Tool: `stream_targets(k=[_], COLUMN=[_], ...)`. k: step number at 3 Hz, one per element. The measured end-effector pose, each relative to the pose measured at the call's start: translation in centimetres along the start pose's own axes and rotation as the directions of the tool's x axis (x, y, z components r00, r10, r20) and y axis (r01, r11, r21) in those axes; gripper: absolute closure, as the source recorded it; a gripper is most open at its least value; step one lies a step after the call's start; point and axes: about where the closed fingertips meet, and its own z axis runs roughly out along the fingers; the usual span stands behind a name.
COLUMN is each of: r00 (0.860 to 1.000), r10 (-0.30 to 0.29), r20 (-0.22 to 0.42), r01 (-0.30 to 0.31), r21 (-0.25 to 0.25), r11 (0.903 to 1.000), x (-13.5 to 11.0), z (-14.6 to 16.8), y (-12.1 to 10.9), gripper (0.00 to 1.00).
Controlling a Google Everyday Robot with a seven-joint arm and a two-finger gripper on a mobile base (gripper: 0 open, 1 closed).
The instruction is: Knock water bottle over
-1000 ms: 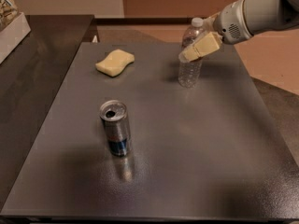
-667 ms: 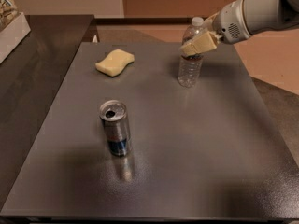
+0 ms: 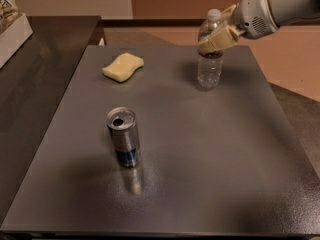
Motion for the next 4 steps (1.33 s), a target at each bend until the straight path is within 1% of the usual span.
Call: stream_targets(k=[1,2,3,4], r00=[0.984,0.918,0.816,0.713], r10=[-0.107,-0.218,-0.339,-0.43], r20=[-0.142,-0.331,-0.468,-0.554], r01=[0.103,0.19,0.262,0.313], r21=[-0.037,-0.115,-0.224,-0.296], r11=[0.994,0.9749,0.9387,0.9022], x=[-0.8,0.2,1.3,2.2], z=[-1.4,-1.2,-0.2,1.0], y=[1.9,3.9,6.2,7.8], gripper=[1.0,1.0,1.0,1.0])
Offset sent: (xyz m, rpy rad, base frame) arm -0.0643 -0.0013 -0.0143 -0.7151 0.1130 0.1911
